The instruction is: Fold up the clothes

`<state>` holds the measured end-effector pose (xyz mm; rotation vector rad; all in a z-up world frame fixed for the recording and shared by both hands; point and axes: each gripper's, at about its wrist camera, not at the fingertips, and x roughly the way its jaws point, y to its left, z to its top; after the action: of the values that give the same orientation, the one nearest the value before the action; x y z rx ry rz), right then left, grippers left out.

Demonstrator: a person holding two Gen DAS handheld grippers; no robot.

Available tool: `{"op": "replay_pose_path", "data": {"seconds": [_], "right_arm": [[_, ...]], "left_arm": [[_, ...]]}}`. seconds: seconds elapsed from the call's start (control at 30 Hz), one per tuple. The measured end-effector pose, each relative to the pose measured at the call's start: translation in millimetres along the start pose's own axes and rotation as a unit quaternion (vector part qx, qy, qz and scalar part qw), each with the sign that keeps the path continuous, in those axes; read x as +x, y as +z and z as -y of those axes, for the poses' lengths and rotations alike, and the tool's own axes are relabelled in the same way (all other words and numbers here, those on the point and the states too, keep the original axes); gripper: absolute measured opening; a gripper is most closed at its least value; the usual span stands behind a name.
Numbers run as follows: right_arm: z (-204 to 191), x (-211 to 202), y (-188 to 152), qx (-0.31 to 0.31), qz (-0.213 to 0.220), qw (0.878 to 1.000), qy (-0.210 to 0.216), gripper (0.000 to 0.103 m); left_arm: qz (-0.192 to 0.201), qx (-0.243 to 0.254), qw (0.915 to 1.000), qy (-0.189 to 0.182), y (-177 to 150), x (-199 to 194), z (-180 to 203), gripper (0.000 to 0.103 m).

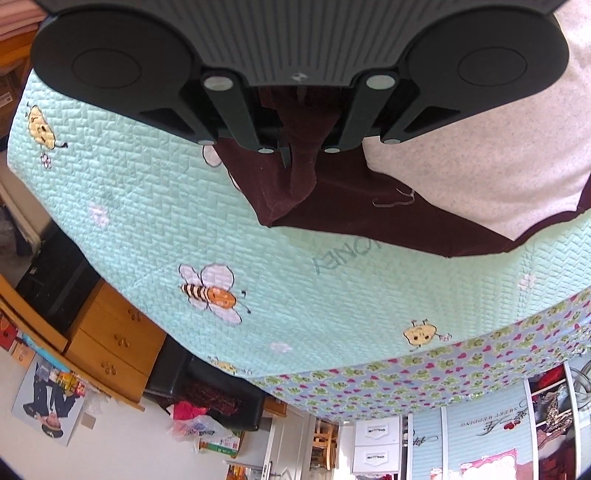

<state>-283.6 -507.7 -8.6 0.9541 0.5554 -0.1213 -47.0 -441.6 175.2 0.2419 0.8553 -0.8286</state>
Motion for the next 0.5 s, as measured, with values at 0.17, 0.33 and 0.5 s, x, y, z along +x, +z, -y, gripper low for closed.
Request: {"op": "replay_pose_path", "data": {"seconds": [0.17, 0.33, 0.5], "right_arm": [[-45, 3, -8, -0.139, 0.004, 0.987, -0.075, 0.010], [-52, 8, -8, -0.161, 0.004, 0.982, -0.097, 0.010], [-70, 16, -18, -0.221, 0.008, 0.965, -0.141, 0.010]], "left_arm": [[0.015, -0.020, 0.9996, -0.013, 1, -17, -17, 0.003], [0.027, -0.040, 0.9987, -0.018, 4, -38, -42, 0.003], [0.032, -0.037, 0.9988, -0.002, 3, -49, -60, 0.003]]}}
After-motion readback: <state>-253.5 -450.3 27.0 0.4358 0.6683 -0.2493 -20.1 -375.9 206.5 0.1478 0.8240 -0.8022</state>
